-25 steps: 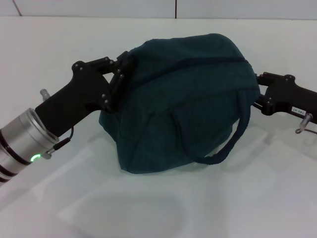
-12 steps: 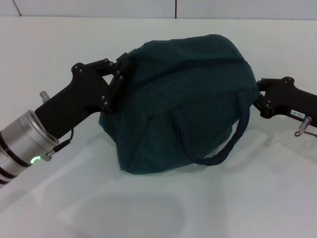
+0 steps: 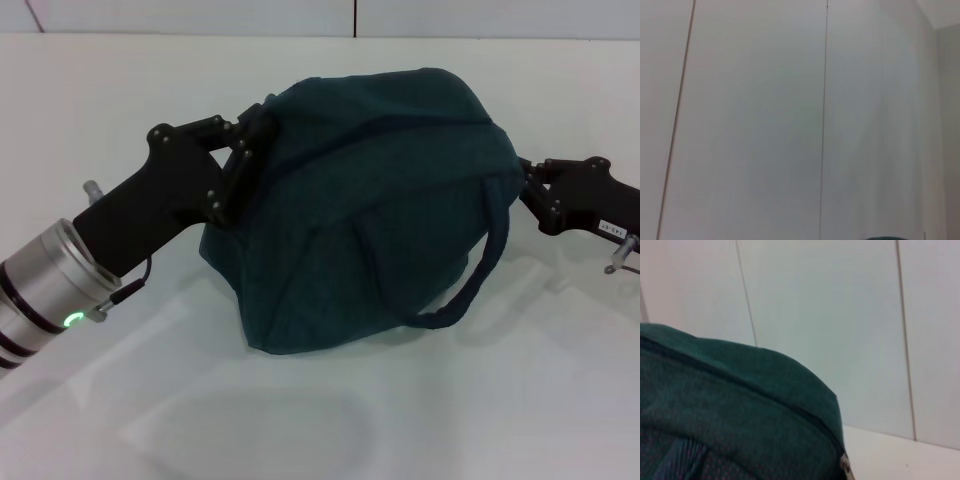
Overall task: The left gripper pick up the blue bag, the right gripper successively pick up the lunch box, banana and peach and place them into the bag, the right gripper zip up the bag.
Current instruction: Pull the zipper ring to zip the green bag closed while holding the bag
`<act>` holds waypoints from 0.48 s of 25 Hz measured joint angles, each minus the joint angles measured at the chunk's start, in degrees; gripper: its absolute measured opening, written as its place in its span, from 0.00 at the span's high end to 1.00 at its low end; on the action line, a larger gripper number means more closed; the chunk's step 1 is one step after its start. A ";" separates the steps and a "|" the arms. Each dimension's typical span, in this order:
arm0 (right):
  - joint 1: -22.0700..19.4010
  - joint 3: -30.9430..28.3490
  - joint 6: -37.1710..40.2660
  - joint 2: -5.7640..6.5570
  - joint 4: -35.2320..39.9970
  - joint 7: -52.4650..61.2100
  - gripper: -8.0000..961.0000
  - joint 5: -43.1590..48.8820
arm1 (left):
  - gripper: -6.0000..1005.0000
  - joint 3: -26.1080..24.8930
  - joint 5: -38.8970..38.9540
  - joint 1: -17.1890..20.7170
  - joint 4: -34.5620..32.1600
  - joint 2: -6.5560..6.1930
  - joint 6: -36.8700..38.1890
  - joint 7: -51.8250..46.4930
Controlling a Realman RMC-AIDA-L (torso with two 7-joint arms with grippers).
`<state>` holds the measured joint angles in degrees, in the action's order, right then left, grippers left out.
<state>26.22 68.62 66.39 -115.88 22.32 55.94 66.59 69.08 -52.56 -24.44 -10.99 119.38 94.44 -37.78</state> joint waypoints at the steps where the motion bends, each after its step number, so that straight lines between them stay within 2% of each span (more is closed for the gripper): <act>1: 0.01 0.09 -0.42 0.01 -0.07 0.02 0.96 0.00 | 0.85 0.00 0.00 -0.08 0.00 0.03 0.05 -0.08; 12: 0.58 0.35 -3.02 0.18 -1.73 0.35 0.97 0.36 | 0.83 0.01 0.70 -0.80 -1.37 0.07 0.21 -3.30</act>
<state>26.80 68.96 63.36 -115.69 20.59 56.29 66.94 69.08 -51.86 -25.24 -12.36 119.44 94.65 -41.08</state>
